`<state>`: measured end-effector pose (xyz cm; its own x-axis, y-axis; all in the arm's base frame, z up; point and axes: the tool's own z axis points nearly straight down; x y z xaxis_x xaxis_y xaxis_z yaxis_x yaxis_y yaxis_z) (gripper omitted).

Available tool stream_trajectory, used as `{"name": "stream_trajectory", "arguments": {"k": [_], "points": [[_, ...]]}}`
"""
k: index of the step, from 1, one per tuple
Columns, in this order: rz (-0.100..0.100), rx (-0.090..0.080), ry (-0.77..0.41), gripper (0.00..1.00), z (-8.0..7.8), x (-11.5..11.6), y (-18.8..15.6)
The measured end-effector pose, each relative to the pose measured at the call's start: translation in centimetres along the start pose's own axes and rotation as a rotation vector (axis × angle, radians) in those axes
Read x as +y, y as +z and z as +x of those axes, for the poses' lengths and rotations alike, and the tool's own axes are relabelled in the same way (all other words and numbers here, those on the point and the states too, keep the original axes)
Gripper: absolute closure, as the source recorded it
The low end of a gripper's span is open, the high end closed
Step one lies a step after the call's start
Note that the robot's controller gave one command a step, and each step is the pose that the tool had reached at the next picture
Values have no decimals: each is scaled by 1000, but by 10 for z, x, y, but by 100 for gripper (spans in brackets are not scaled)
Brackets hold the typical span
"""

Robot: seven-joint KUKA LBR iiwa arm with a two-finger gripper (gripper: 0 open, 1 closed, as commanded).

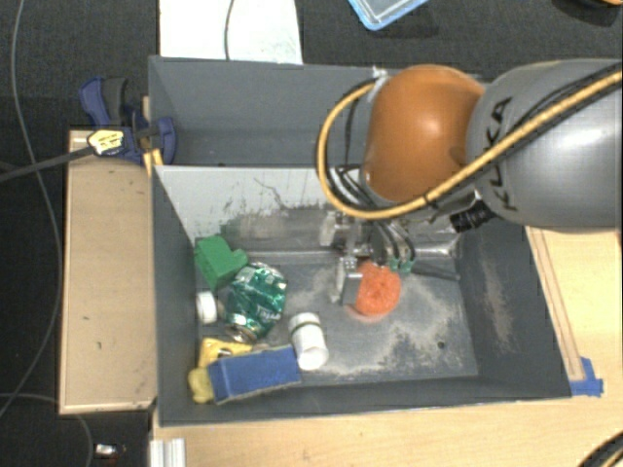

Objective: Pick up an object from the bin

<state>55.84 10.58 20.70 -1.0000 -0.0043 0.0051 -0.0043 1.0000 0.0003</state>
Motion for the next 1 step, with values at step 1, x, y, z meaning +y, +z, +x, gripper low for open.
{"name": "stream_trajectory", "arguments": {"k": [1], "points": [[-1, -8, 3, 0, -2, -1, -5]]}}
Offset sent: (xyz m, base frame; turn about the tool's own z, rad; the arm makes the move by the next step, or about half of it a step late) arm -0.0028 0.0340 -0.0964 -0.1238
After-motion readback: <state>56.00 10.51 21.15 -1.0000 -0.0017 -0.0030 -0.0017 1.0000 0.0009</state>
